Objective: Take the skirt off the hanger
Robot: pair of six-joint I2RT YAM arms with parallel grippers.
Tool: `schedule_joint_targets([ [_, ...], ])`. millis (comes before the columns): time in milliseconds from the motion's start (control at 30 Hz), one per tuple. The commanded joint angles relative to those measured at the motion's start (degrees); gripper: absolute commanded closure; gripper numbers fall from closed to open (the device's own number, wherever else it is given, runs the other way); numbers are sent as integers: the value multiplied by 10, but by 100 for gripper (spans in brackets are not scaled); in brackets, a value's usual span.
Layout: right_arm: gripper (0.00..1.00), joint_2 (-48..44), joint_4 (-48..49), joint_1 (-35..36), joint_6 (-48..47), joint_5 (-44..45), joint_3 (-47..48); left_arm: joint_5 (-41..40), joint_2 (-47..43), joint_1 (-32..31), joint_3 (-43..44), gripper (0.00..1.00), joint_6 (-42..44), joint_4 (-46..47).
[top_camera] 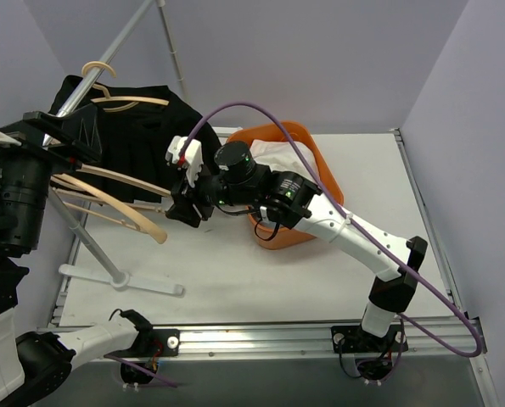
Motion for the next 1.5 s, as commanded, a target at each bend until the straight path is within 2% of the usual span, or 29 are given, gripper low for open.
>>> schedule_joint_targets([
  [0,45,-36,36,5,-5,63,-6,-5,3,-1,0,6,8,-4],
  [67,36,-39,47,2,-7,101,-6,-5,4,-2,2,5,17,-12],
  [100,29,-40,50,0,-7,123,-7,-7,4,-2,1,6,20,-19],
  [167,25,-39,62,-21,-5,180,-1,-6,3,-2,-3,5,27,-24],
  [233,20,-38,84,-64,15,192,3,-3,-2,-2,-10,6,32,-31],
  [333,15,-36,127,-119,41,159,7,5,-9,-2,-17,6,30,-40],
  [467,0,3,142,-139,1,165,45,19,-27,-2,-39,6,14,-48],
  [833,0,155,95,-203,-77,11,218,41,-51,-2,-53,6,-1,-59],
  [1233,0,229,95,-226,-107,-73,267,58,-76,-2,-107,6,-15,-42],
  [1467,0,286,125,-226,-83,-131,307,70,-73,-2,-104,6,-16,-34],
])
